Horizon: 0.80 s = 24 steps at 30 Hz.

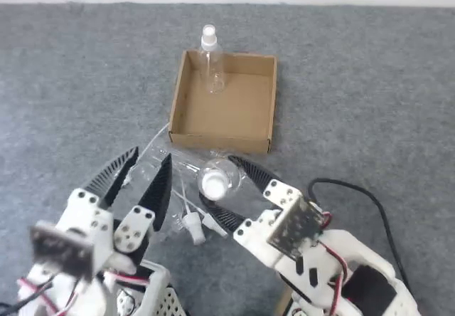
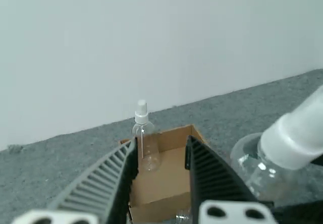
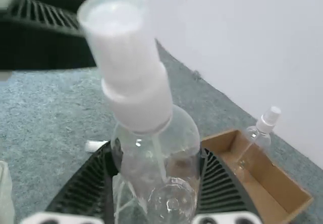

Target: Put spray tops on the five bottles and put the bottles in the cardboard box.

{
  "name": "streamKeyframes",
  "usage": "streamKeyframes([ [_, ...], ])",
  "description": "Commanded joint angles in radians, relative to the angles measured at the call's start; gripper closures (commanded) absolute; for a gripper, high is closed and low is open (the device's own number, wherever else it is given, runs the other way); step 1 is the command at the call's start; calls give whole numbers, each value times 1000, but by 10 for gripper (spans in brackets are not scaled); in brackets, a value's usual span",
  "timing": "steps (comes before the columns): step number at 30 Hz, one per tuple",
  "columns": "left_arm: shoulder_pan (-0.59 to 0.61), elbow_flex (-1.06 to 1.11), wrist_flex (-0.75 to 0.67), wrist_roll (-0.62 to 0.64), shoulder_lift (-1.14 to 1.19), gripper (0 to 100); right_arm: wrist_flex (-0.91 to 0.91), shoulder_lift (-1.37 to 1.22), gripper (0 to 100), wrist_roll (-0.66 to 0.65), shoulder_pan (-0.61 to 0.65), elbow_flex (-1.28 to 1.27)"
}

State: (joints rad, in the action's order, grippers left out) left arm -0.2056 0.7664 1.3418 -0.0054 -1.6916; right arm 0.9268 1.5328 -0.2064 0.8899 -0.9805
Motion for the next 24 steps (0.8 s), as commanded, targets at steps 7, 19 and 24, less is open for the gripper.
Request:
streamKeyframes([
  [7,58,142,-66,-17,3,859,-33,-271,991,6,-85,233],
  [19,308,533,-381,-11,3,859,-33,-602,991,6,-139,532],
  [24,310,668,-445,-11,3,859,-54,-702,991,0,-148,588],
])
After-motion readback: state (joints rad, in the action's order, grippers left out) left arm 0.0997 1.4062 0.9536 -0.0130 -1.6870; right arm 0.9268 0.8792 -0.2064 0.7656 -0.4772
